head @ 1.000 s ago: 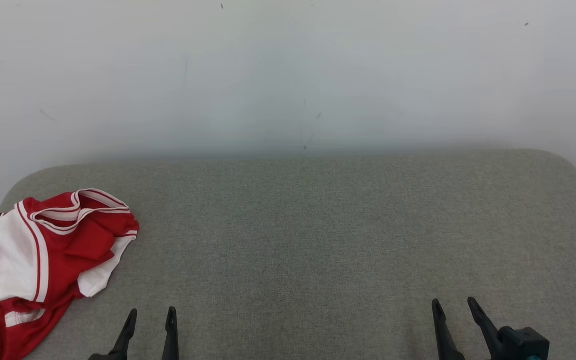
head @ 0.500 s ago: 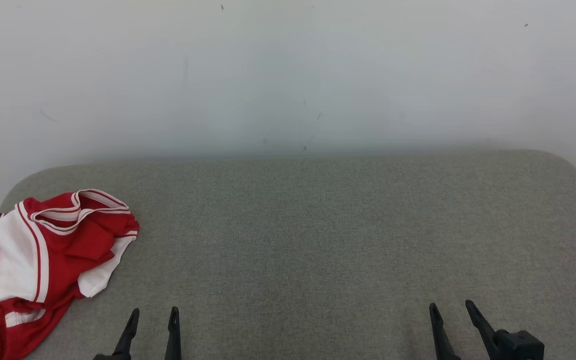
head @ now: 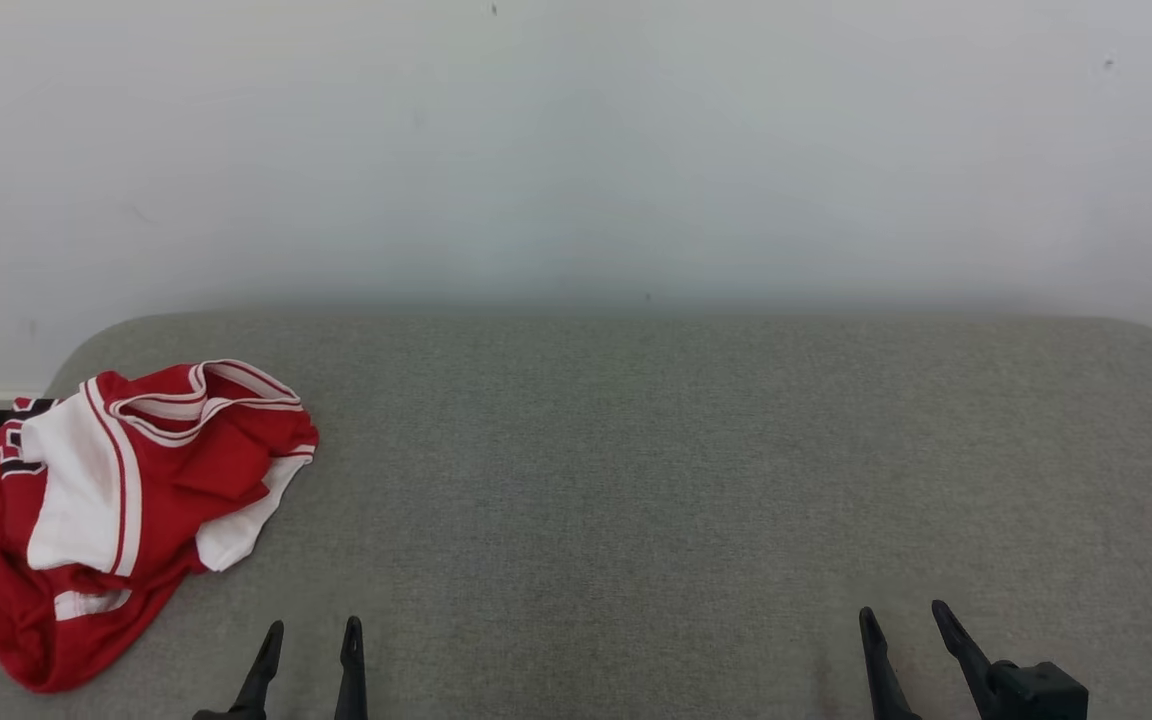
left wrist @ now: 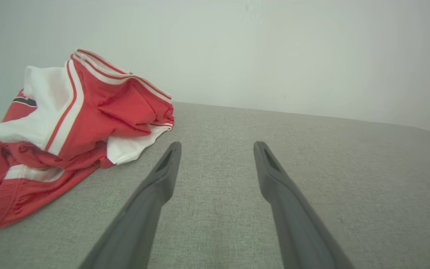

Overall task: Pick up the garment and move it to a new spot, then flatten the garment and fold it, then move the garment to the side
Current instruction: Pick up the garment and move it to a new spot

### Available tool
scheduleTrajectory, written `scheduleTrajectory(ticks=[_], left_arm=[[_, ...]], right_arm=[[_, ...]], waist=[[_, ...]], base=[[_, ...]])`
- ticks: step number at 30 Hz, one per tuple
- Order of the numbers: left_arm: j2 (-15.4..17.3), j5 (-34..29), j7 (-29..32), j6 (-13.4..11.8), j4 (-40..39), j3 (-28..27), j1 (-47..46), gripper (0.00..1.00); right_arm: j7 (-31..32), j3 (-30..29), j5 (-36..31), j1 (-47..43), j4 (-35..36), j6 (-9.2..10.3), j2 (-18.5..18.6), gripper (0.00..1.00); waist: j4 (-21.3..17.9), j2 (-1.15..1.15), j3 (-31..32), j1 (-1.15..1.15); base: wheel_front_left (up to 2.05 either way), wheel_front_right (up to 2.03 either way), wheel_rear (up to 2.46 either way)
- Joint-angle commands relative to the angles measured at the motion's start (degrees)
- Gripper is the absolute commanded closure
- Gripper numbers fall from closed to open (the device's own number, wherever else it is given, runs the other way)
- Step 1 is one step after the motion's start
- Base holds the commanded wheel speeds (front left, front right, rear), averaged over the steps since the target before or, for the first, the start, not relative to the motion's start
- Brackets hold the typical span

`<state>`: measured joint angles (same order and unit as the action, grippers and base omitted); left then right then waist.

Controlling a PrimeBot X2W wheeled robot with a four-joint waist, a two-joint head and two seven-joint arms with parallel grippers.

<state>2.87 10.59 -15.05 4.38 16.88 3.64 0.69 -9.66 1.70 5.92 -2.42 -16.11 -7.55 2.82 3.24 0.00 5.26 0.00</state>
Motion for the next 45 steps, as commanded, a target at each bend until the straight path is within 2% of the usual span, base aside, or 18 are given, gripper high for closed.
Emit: scheduleTrajectory(ticks=[1,22,32,45], left_arm=[[0.02,-0.04,-0.19,-0.23,0.06,-0.04,0.18,0.0],[1.11,-2.61,-0.2,0.22,-1.14,-4.71,3.01,0.0],[0.51,-1.37,-0.2,-0.76,-3.68,-7.27,4.14,0.0],[0.07,-0.41,-0.2,-0.74,-4.18,-8.42,2.55,0.0]], right_arm=[[-0.28,0.04,-0.34,-0.56,0.03,0.12,0.11,0.0],[-2.18,2.61,3.02,-0.36,-2.4,0.12,0.11,0.0],[-2.22,5.26,2.09,3.82,-3.78,0.12,0.14,0.0],[-2.97,5.75,2.57,5.78,-5.94,0.12,0.12,0.0]], waist=[[2.31,0.0,0.26,0.0],[21.92,0.0,0.98,0.0],[24.67,0.0,-1.96,0.0],[25.56,0.0,-3.27,0.0]], base=[[0.0,0.0,0.0],[0.0,0.0,0.0],[0.0,0.0,0.0],[0.0,0.0,0.0]])
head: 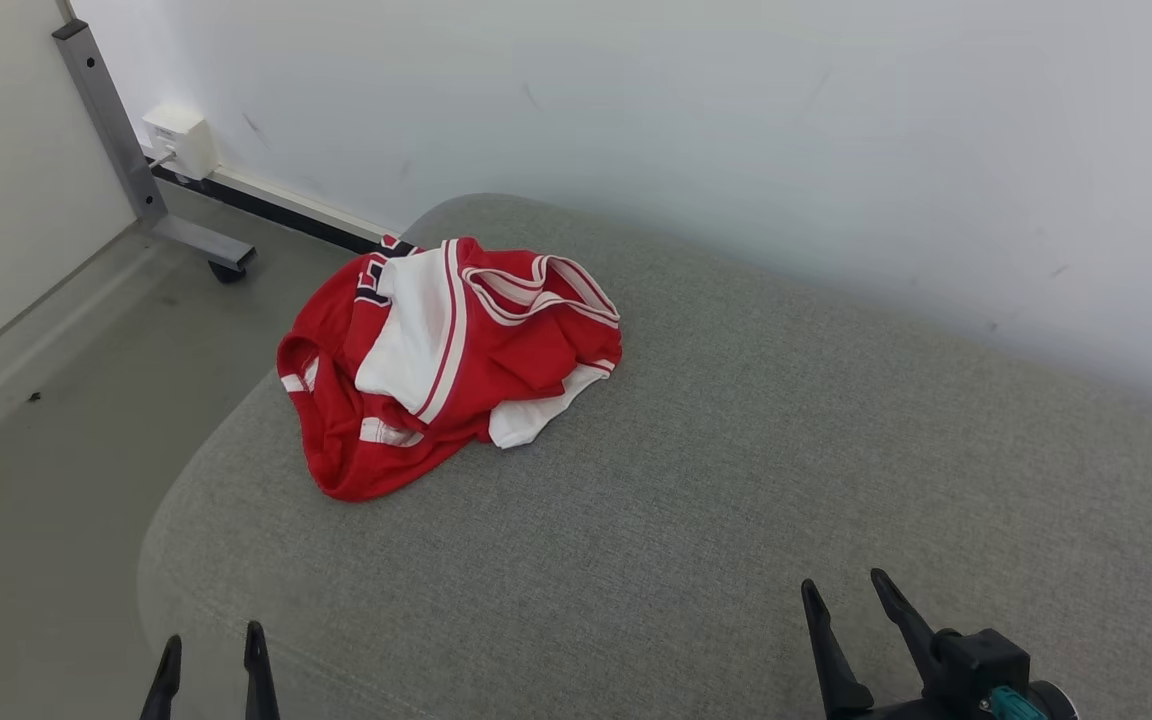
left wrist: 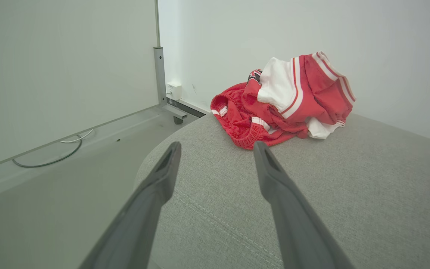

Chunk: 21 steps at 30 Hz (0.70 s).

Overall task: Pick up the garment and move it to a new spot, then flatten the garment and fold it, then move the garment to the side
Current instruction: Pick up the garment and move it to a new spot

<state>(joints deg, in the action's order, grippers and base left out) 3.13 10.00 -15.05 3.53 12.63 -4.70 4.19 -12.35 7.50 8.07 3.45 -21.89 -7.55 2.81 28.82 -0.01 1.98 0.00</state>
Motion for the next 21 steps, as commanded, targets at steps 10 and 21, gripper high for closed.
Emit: scheduleTrajectory(ticks=[10,21], left_arm=[[3.2,5.57,3.55,3.48,7.96,2.17,-14.58,0.0],[9.57,33.06,29.4,3.79,14.85,-5.17,-36.94,0.0]], right_arm=[[-0.8,-1.8,0.7,-2.0,1.06,0.12,0.13,0.0],[1.08,2.39,-1.95,3.73,4.4,0.12,0.14,0.0]], waist=[[-2.21,0.01,-1.58,0.0],[-16.16,0.01,-11.86,0.0]], base=[[0.0,0.0,0.0],[0.0,0.0,0.0]])
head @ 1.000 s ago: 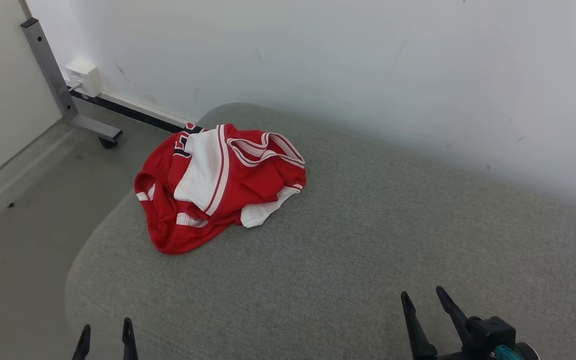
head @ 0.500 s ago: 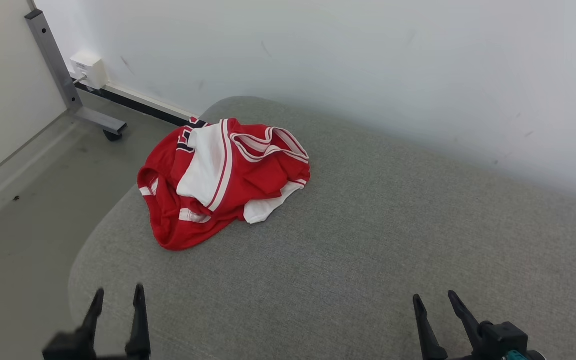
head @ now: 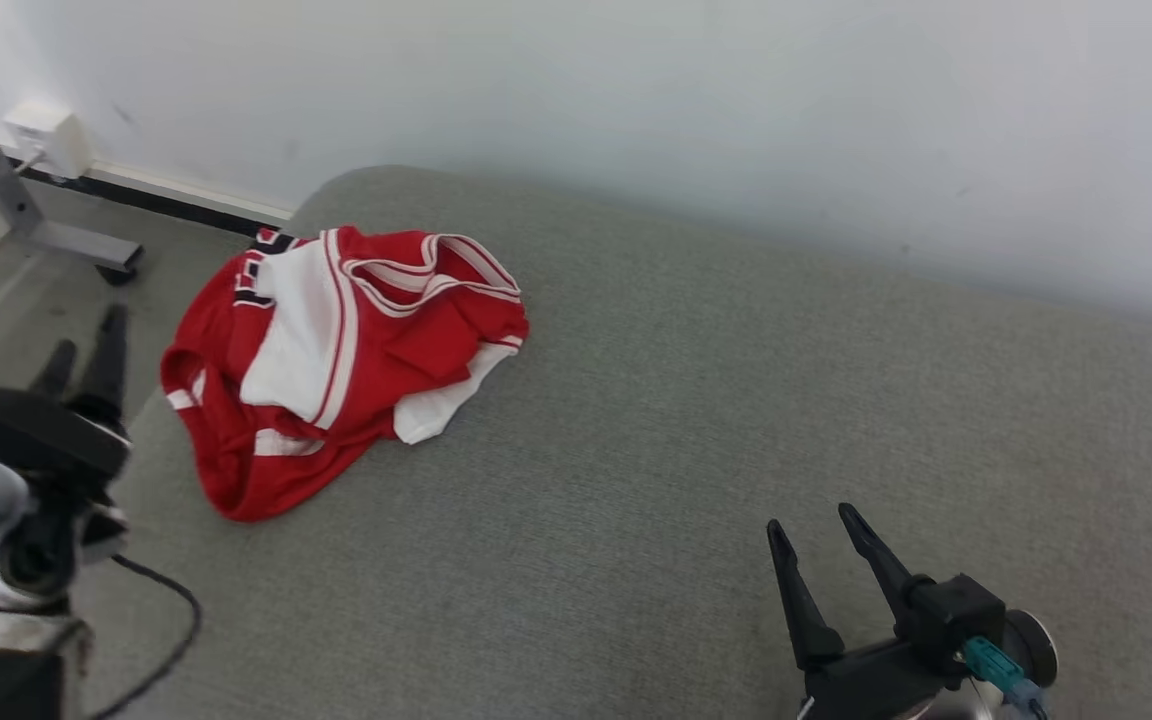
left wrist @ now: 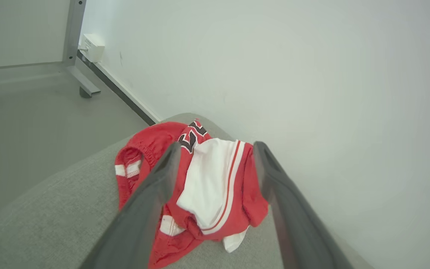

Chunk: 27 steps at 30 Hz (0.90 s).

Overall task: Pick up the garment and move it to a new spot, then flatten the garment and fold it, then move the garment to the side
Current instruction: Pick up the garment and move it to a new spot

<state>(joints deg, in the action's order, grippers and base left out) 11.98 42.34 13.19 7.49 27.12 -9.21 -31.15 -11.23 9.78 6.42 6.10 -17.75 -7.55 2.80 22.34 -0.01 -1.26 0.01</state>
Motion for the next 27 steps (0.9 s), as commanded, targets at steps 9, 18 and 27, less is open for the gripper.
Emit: scheduleTrajectory(ticks=[9,18,27], left_arm=[[9.57,7.62,16.36,-5.78,-0.21,-5.84,-10.2,0.0],[16.11,7.4,28.38,-14.81,-4.04,-6.84,-8.78,0.0],[21.5,-0.86,30.82,-20.19,-6.04,-2.76,-3.92,0.0]], right_arm=[[-0.29,2.13,-0.2,5.71,2.58,0.12,0.14,0.0],[-2.06,2.12,1.8,7.19,1.82,0.12,0.08,0.0],[-3.16,3.21,3.1,8.17,0.29,0.12,0.09,0.0]], waist=[[-20.42,0.01,-16.89,-0.01],[-28.23,0.01,-21.46,-0.01],[-29.81,0.01,-21.34,-0.01]], base=[[0.0,0.0,0.0],[0.0,0.0,0.0],[0.0,0.0,0.0]])
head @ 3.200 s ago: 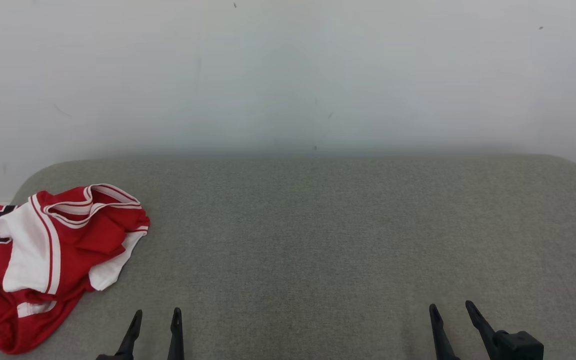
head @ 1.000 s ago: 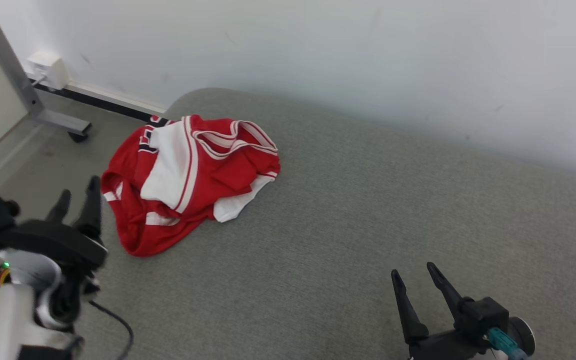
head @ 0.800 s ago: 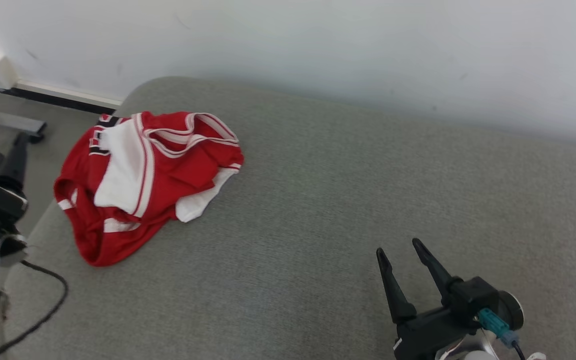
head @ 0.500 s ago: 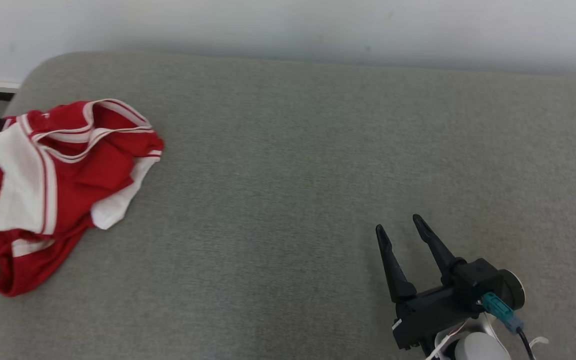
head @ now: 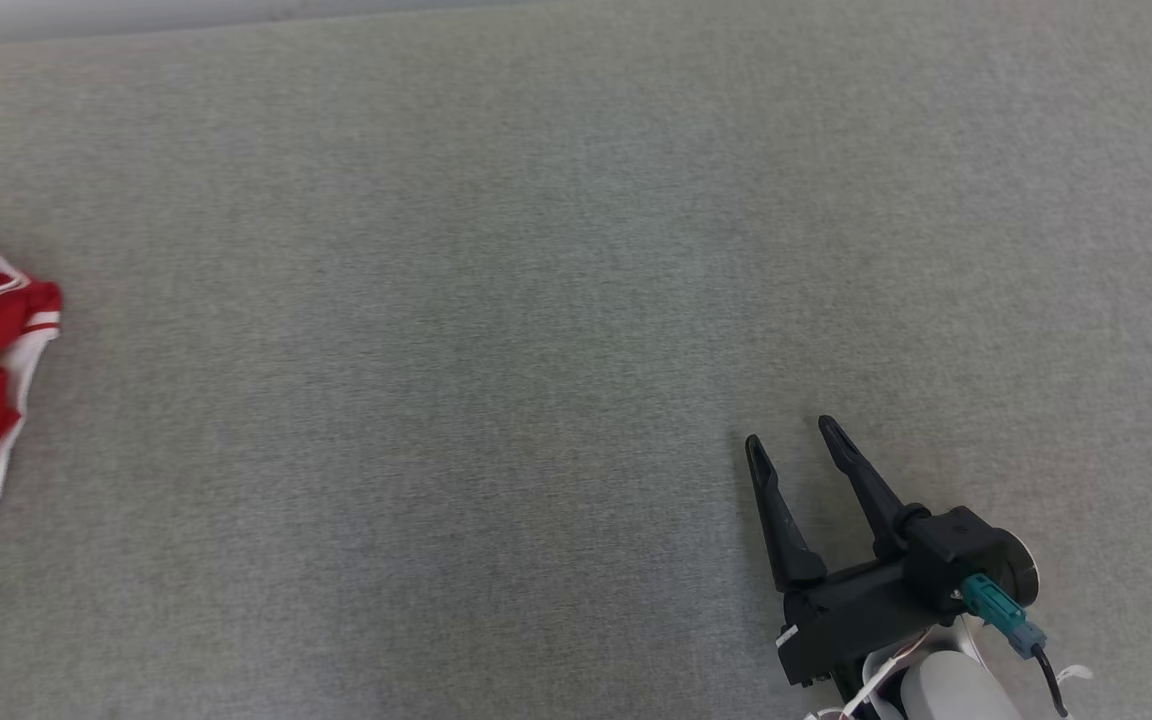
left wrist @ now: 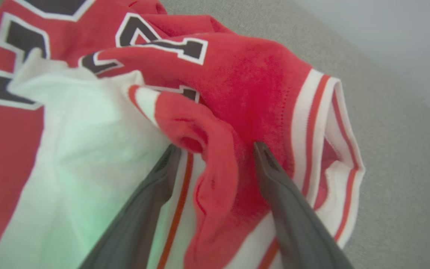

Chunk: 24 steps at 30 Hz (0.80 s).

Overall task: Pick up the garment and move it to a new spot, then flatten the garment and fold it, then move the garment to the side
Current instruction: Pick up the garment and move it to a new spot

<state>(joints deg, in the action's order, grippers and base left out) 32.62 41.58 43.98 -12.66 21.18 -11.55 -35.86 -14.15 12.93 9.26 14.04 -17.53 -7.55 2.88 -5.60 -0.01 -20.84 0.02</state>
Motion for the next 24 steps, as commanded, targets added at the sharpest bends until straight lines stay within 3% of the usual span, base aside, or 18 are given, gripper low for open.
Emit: scheduleTrajectory(ticks=[1,2,3,4,11,14,19,24], left_arm=[[1.45,-1.26,0.41,-0.46,0.03,0.36,1.42,0.0],[1.87,-2.07,0.68,-0.56,0.08,1.0,2.01,0.17],[2.13,-2.3,0.87,-0.34,-0.06,1.48,2.25,0.93],[2.12,-2.25,0.8,-0.07,-0.24,1.54,2.38,1.0],[1.6,-1.45,-1.34,3.25,-1.84,2.66,1.06,1.0],[3.74,-4.46,-2.96,5.86,-3.63,5.4,-0.24,1.0],[3.29,-5.87,-4.48,9.24,-7.24,9.03,-5.77,1.0],[1.06,-5.74,-3.66,10.02,-10.82,12.17,-10.89,1.0]], right_arm=[[-0.36,0.08,0.32,0.31,-0.17,0.12,0.0,0.0],[-0.46,0.14,0.29,0.36,-0.35,0.12,0.0,0.0],[-0.51,0.21,0.3,0.4,-0.58,0.12,0.0,0.0],[-0.52,0.19,0.4,0.44,-0.74,0.12,0.0,0.0],[-0.74,-0.06,0.82,-0.29,-1.74,0.12,0.01,0.0],[-0.85,-0.49,1.13,-1.17,-2.38,0.12,0.03,0.0],[-1.0,-0.95,1.85,-2.93,-3.59,0.12,0.02,0.0],[-0.98,-2.22,2.36,-5.0,-4.17,0.12,0.05,0.0]], waist=[[-1.81,0.01,-1.5,-0.02],[-1.75,0.01,-1.25,-0.02],[-1.65,0.01,-0.95,-0.02],[-1.55,0.01,-0.66,-0.02],[0.1,0.01,2.67,-0.02],[1.15,0.01,5.0,-0.02],[2.72,0.01,10.31,-0.02],[3.15,0.01,14.59,-0.02]], base=[[0.0,0.0,0.0],[0.0,0.0,0.0],[0.0,0.0,0.0],[0.0,0.0,0.0],[0.0,0.0,0.0],[0.0,0.0,0.0],[0.0,0.0,0.0],[0.0,0.0,0.0]])
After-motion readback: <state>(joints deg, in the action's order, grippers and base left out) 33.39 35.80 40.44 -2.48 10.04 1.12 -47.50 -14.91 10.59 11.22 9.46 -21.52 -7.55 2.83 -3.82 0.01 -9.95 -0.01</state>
